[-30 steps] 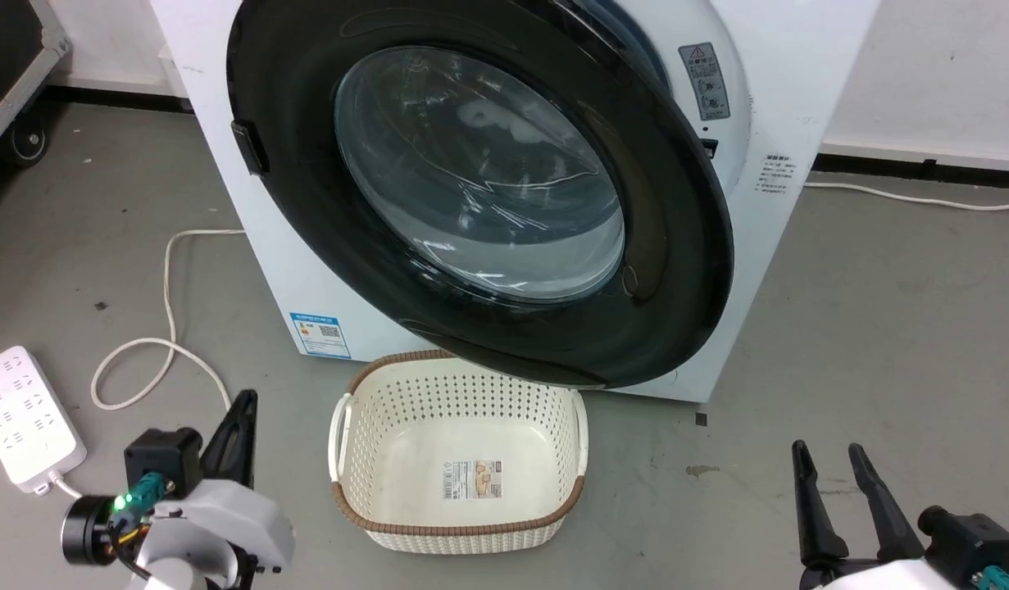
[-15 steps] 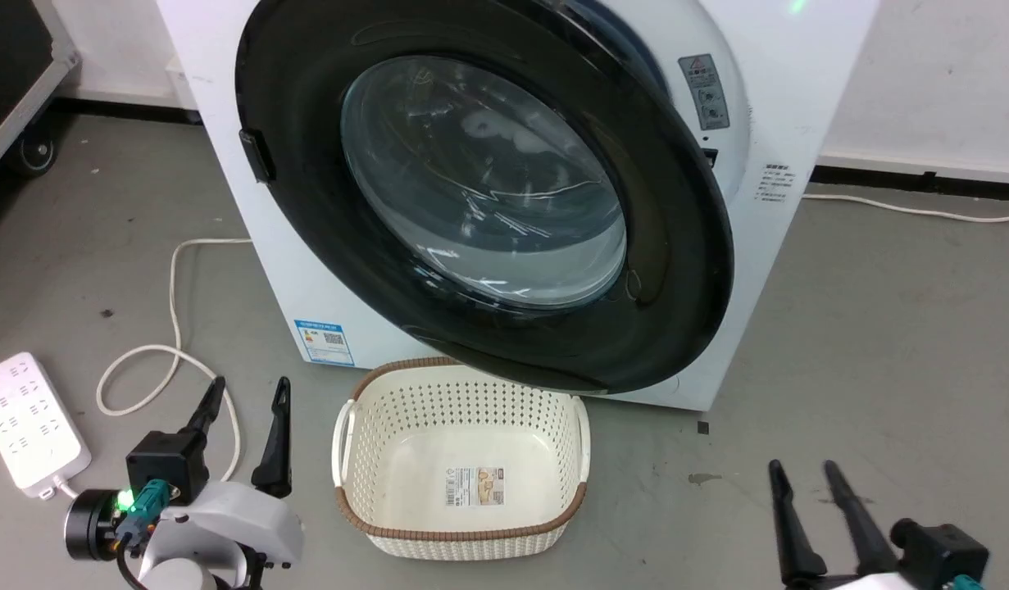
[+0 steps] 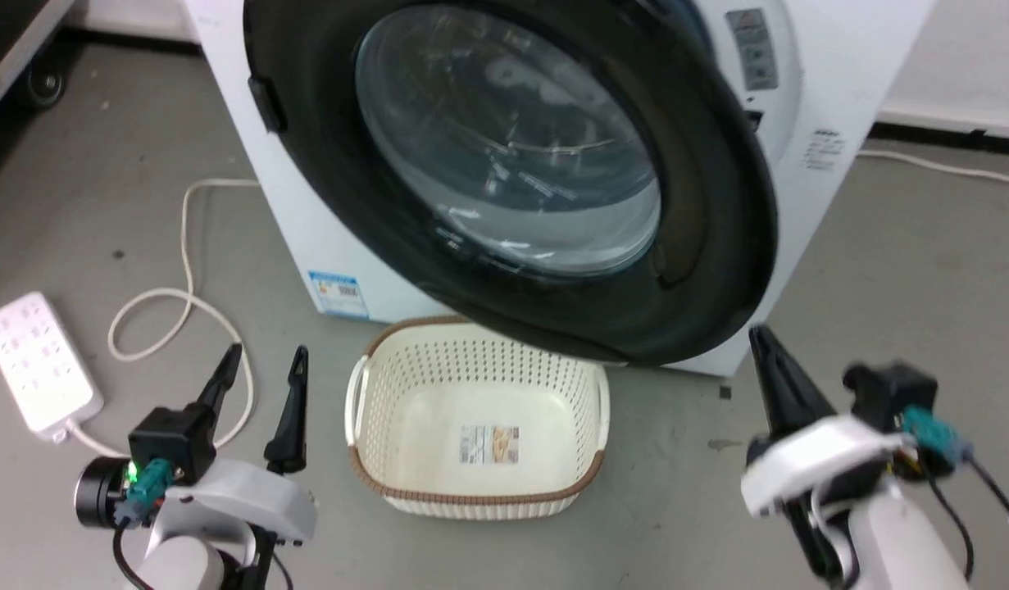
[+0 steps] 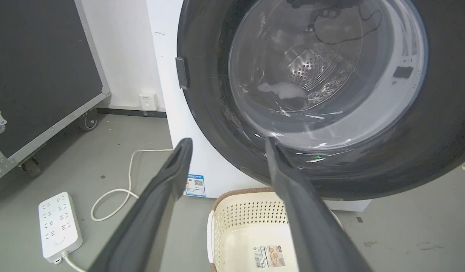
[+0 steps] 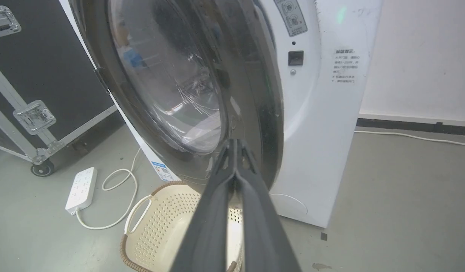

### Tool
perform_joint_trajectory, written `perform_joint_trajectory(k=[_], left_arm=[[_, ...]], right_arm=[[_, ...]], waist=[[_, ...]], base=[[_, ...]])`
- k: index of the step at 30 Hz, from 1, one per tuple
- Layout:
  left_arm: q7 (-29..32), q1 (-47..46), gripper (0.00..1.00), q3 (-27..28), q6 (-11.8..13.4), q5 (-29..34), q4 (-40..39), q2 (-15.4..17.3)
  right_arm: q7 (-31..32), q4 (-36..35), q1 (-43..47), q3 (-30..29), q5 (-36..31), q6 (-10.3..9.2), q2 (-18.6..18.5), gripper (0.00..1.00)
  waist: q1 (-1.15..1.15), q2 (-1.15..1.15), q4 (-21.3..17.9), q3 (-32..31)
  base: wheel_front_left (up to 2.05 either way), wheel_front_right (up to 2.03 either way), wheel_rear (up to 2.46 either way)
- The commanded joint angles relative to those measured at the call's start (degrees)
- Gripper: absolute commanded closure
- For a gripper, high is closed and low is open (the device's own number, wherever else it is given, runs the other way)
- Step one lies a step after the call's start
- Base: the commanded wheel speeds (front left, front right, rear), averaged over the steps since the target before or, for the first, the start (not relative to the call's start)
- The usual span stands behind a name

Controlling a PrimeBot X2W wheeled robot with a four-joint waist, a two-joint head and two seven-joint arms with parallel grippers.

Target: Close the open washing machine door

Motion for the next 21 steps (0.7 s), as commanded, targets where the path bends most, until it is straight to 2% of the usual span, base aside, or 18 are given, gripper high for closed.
perform_joint_trajectory(k=[1, 6, 13, 21], left_arm=[[0.1, -1.1, 0.00, 0.1, -0.2, -0.5, -0.6, -0.2], [0.1, -2.3, 0.00, 0.4, -0.6, -1.0, -0.8, -0.2], [-0.3, -3.7, 0.00, 0.4, -1.1, -1.2, -0.3, -0.8], [-0.7, -6.1, 0.00, 0.0, -2.3, -1.1, 0.5, -1.8]], right_arm=[[0.2, 2.4, -3.5, -0.1, -1.0, 0.06, 0.0, 1.00], [-0.3, 7.9, -9.6, -1.8, -2.8, 0.06, 0.0, 1.00], [-1.5, 11.5, -14.6, -5.9, -5.1, 0.06, 0.0, 1.00], [-1.6, 13.7, -21.0, -14.7, -11.0, 0.06, 0.0, 1.00]], waist=[[0.00, 0.00, 1.2, 1.9], [0.00, 0.00, 2.7, 4.7], [0.00, 0.00, 4.1, 6.9], [0.00, 0.00, 6.0, 10.2]], base=[[0.00, 0.00, 0.00], [0.00, 0.00, 0.00], [0.00, 0.00, 0.00], [0.00, 0.00, 0.00]])
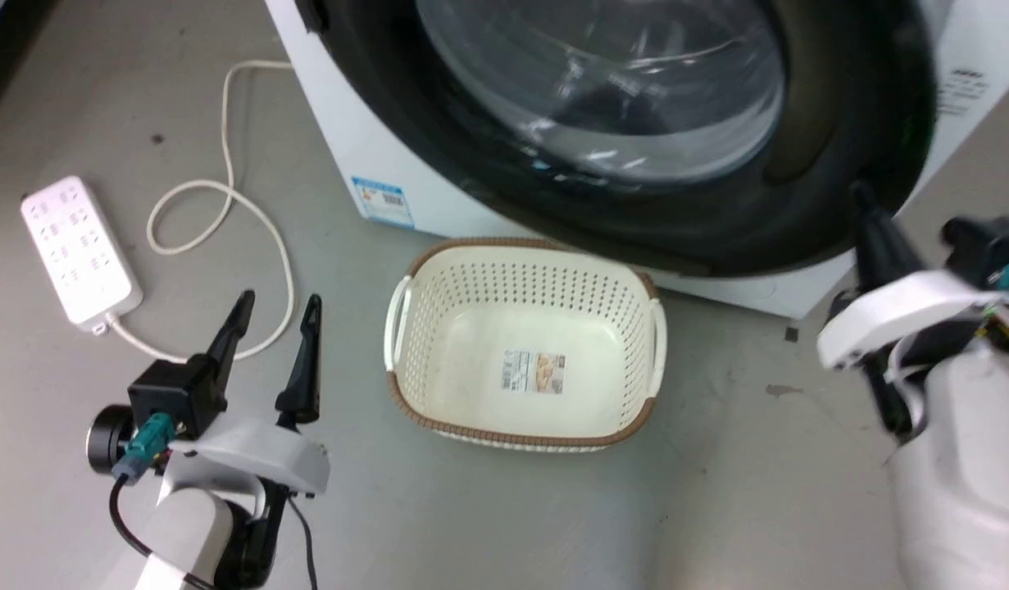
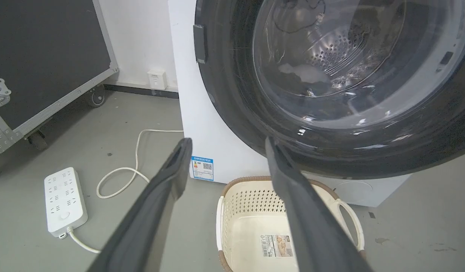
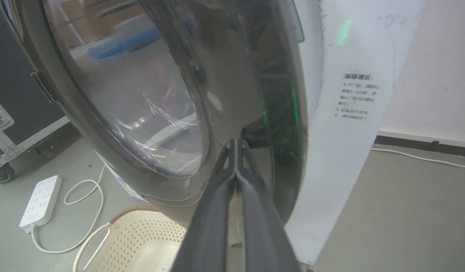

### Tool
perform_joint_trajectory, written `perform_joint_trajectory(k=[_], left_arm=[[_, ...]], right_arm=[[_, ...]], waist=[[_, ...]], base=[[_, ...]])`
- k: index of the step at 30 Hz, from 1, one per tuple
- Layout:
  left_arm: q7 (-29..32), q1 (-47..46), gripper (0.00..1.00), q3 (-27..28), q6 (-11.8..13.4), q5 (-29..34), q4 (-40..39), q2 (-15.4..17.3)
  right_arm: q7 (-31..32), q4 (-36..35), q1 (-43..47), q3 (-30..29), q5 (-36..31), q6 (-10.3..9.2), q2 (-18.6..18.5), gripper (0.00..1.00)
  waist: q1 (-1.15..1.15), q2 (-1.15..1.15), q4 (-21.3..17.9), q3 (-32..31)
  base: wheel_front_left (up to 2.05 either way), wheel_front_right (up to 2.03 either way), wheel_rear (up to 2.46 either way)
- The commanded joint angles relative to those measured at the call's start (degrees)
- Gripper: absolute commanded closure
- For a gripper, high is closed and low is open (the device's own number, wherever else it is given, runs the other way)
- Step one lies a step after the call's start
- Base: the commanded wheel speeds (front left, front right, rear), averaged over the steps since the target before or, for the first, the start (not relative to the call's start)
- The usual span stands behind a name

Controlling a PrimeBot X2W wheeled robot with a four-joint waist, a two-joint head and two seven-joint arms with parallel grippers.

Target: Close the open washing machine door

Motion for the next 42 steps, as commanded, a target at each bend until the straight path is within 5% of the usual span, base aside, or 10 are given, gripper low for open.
perform_joint_trajectory(k=[1, 10, 24, 32, 42], left_arm=[[-0.5, -1.1, 0.00, -0.1, -0.4, -0.1, 0.2, -0.4], [-0.9, -4.2, 0.00, 0.3, -1.8, -0.1, 1.1, -1.1], [-1.2, -5.3, 0.00, 1.7, -3.0, 0.5, 2.9, -2.0], [-1.2, -3.3, 0.00, 3.4, -2.6, 2.3, 2.8, -2.5], [-1.2, 0.7, 0.00, 4.7, -1.4, 4.5, 2.5, -3.1]], right_arm=[[0.2, 0.2, -1.9, -1.5, -1.4, -0.06, -0.2, 1.00], [1.5, -0.1, -9.5, -10.8, -7.5, -0.06, -0.2, 1.00], [-0.2, -0.8, -16.7, -16.1, -9.8, -0.06, -0.2, 1.00], [-3.5, -1.8, -12.0, -12.9, -5.3, -0.06, -0.2, 1.00], [-5.1, -10.0, 4.1, -3.0, 0.5, -0.06, -0.2, 1.00]], waist=[[-0.01, 0.00, 0.9, 1.2], [-0.01, 0.00, 3.0, 5.6], [-0.01, 0.00, 3.3, 7.4], [-0.01, 0.00, -0.9, 0.8], [-0.01, 0.00, -8.7, -7.4]], base=[[0.00, 0.00, 0.00], [0.00, 0.00, 0.00], [0.00, 0.00, 0.00], [0.00, 0.00, 0.00], [0.00, 0.00, 0.00]])
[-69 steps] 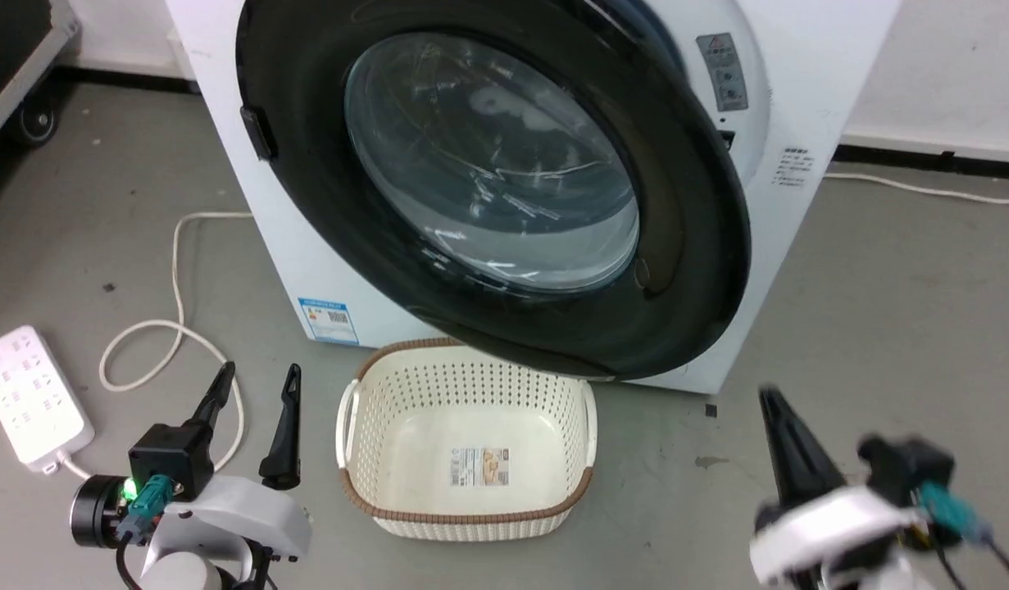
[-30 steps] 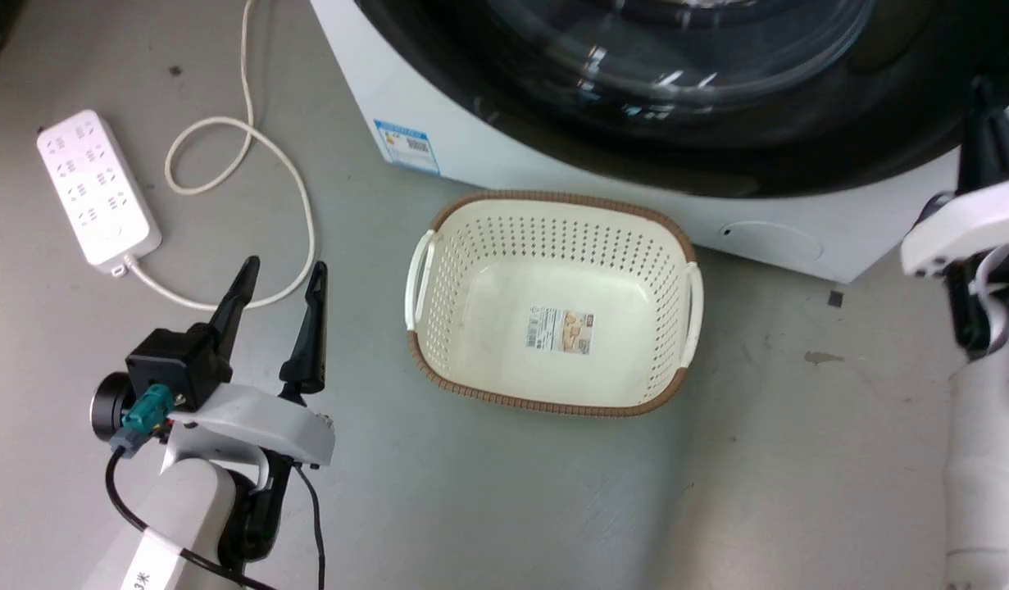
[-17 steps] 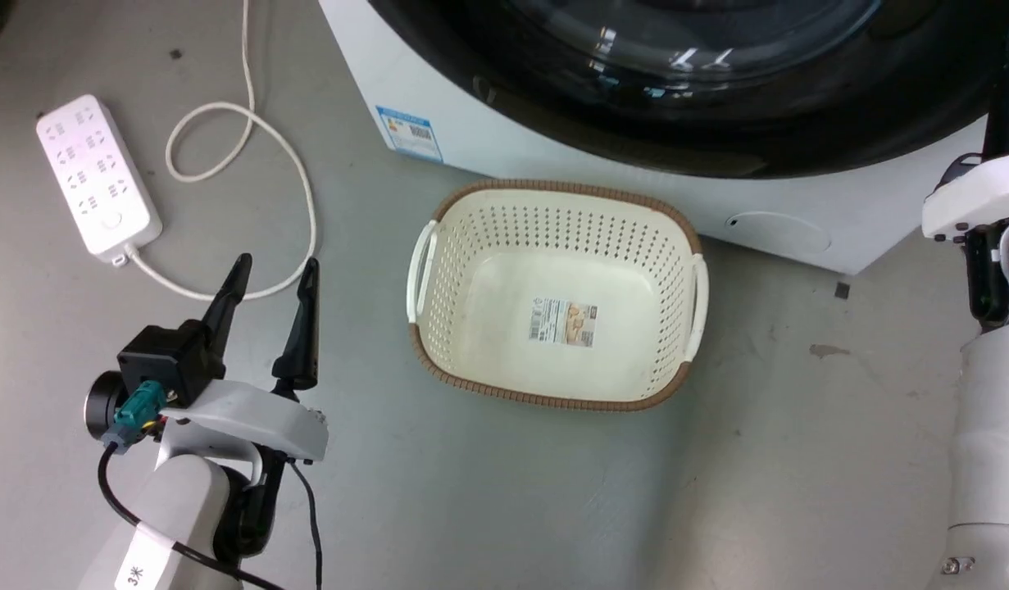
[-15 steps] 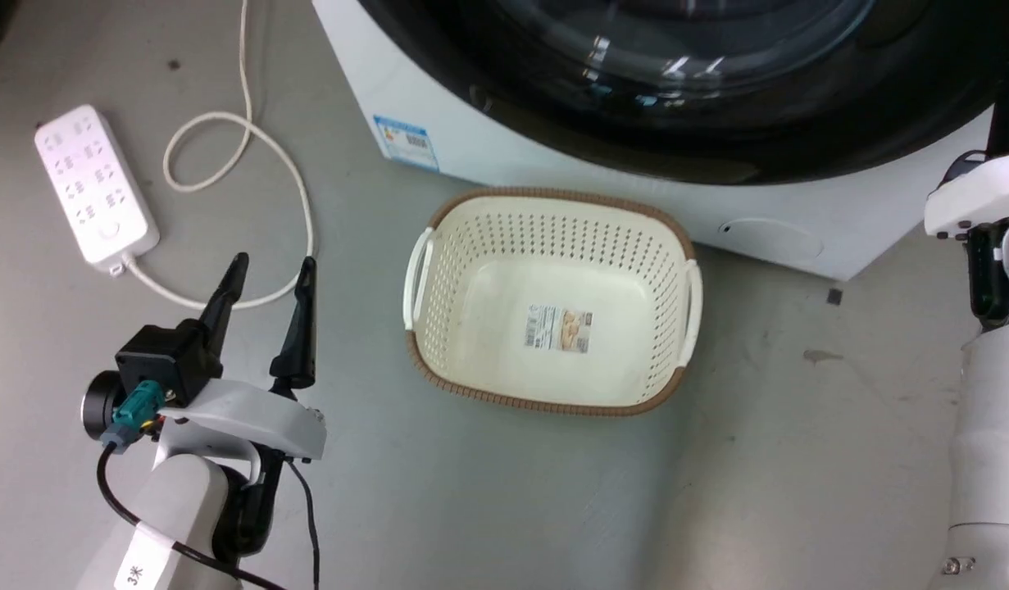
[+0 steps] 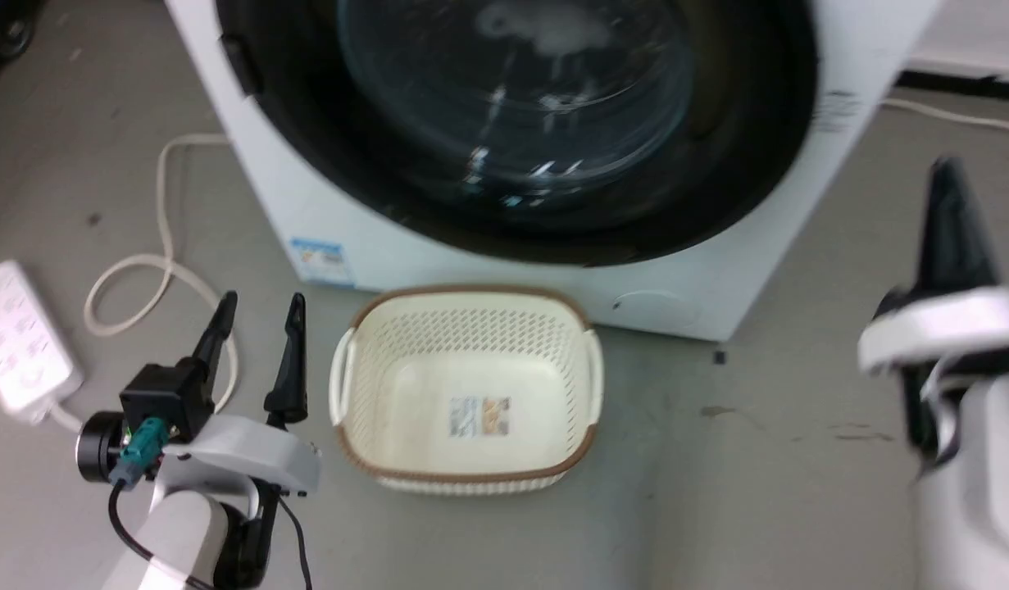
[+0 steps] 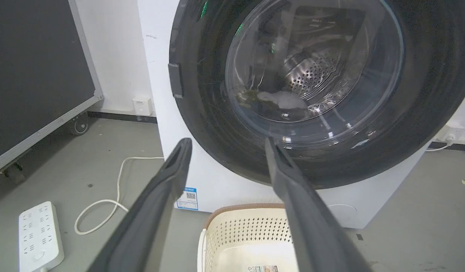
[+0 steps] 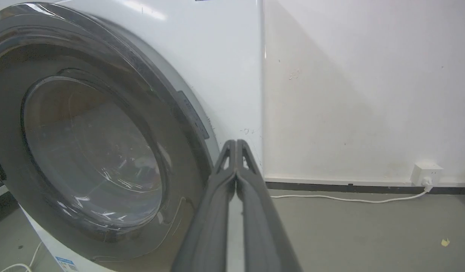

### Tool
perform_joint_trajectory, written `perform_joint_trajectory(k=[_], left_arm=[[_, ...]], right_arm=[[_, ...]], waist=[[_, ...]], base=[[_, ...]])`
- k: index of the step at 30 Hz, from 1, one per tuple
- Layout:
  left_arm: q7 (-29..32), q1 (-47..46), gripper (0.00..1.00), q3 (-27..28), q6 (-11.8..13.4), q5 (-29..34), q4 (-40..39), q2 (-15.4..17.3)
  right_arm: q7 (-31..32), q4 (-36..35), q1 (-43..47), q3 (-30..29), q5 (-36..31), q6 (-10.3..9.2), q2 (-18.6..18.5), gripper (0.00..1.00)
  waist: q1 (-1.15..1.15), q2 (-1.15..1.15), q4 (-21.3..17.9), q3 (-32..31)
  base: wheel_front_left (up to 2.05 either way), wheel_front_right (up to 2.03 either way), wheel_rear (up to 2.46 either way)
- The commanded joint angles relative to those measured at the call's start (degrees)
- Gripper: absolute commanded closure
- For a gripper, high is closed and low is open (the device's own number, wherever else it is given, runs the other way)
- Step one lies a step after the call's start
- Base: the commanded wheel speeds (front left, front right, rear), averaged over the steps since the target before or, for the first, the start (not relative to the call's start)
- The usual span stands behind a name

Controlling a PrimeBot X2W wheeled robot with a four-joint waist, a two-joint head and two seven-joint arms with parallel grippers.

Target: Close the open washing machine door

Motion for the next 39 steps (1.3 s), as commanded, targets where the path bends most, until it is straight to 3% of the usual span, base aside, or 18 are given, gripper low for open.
perform_joint_trajectory(k=[1, 9, 19, 20, 21, 39], left_arm=[[-0.3, 1.4, 0.00, 0.3, 0.6, 0.5, -0.1, -0.1], [0.1, 4.9, 0.00, 0.1, 2.1, 0.8, -0.2, 0.3], [3.2, 7.9, 0.00, -0.7, 2.8, -0.8, -1.2, 0.0], [3.3, 8.1, 0.00, -0.8, 2.8, -1.0, -1.3, 0.0], [3.5, 8.4, 0.00, -0.8, 2.8, -1.1, -1.4, 0.0], [3.4, 8.2, 0.00, -1.1, 3.1, -1.7, -1.9, 0.3]], right_arm=[[-0.3, -1.4, 3.8, 2.2, 1.5, -0.04, -0.2, 1.00], [-0.3, -5.8, 17.4, 11.3, 6.4, -0.04, -0.2, 1.00], [2.5, -8.1, 27.0, 12.5, 9.9, -0.04, -0.2, 0.97], [3.3, -8.2, 27.5, 12.6, 10.2, -0.04, -0.2, 0.65], [3.9, -8.5, 27.9, 12.5, 10.4, -0.04, -0.2, 0.00], [6.3, -12.0, 29.5, 12.6, 10.1, -0.04, -0.2, 0.00]], waist=[[0.01, 0.00, -4.0, -3.8], [0.01, 0.00, -7.3, -7.2], [0.01, 0.00, -6.4, -10.2], [0.01, 0.00, -6.3, -10.3], [0.01, 0.00, -6.2, -10.4], [0.01, 0.00, -5.8, -10.6]], base=[[0.00, 0.00, 0.00], [0.00, 0.00, 0.00], [0.00, 0.00, 0.00], [0.00, 0.00, 0.00], [0.00, 0.00, 0.00], [0.00, 0.00, 0.00]])
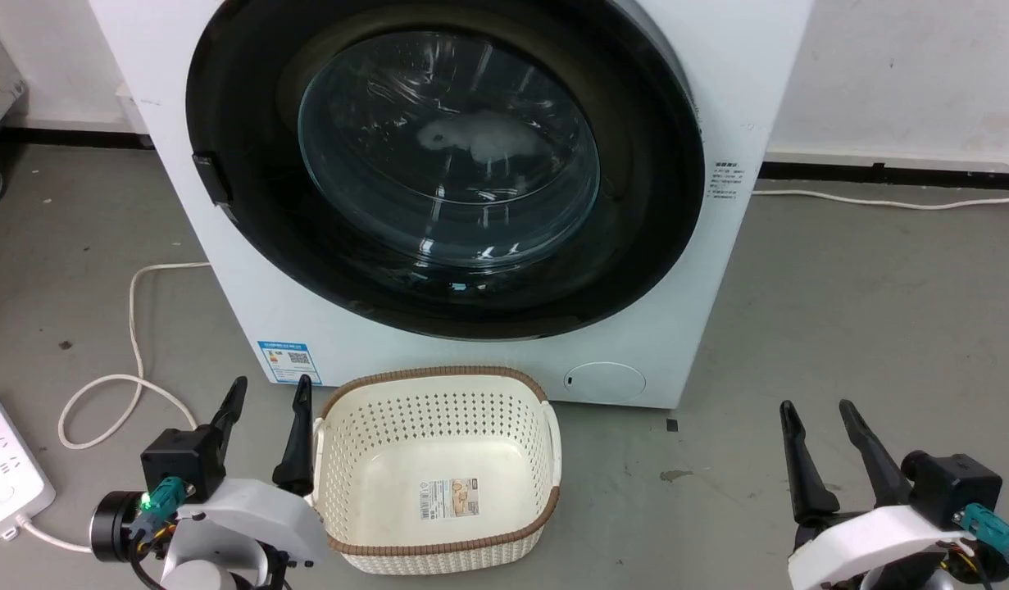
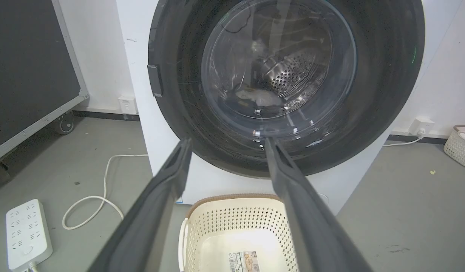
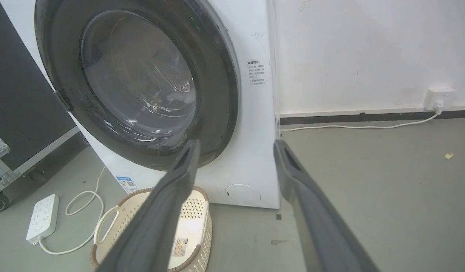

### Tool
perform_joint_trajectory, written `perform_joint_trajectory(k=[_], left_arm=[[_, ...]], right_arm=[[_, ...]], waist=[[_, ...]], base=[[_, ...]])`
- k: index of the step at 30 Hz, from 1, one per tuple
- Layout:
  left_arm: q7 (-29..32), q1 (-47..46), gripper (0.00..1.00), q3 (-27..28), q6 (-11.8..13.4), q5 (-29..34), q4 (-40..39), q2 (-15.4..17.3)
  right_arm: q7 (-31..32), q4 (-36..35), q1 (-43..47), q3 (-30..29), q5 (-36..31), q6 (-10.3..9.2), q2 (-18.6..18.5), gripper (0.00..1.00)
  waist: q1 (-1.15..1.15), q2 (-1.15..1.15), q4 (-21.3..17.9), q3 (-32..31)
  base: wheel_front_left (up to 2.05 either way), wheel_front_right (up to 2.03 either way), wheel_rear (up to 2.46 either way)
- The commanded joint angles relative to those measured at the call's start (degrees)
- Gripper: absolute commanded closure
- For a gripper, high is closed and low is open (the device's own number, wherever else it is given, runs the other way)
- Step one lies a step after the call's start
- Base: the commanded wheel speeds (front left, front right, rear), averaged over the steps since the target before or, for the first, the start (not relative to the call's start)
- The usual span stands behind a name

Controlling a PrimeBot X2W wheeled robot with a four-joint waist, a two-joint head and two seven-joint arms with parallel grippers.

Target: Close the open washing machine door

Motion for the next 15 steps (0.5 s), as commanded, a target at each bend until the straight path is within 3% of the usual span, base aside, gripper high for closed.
perform_joint_trajectory(k=[1, 9, 10, 15], left_arm=[[-0.3, -0.2, 0.00, -0.1, 0.2, -0.1, -0.2, 0.3], [-0.6, -0.8, 0.00, -0.3, 0.2, -0.1, 0.0, 0.5], [0.0, -0.3, 1.00, 0.0, 0.0, 0.0, 0.0, 0.2], [0.1, -0.2, 1.00, 0.2, -0.2, 0.4, -0.1, 0.0]], right_arm=[[0.1, -0.4, 0.7, 0.3, -0.1, -0.04, -0.1, 0.00], [0.0, -0.5, 0.7, 0.6, 0.3, -0.04, -0.1, 0.00], [0.1, -0.2, 0.0, 0.5, 0.1, 0.00, 0.0, 1.00], [0.1, -0.3, 0.0, 0.4, -0.1, 0.00, 0.0, 1.00]], waist=[[0.00, 0.00, 0.0, 0.1], [0.00, 0.00, 0.2, 0.5], [0.00, 0.00, 0.2, 0.5], [0.00, 0.00, 0.2, 0.5]], base=[[0.00, 0.00, 0.00], [0.00, 0.00, 0.00], [0.00, 0.00, 0.00], [0.00, 0.00, 0.00]])
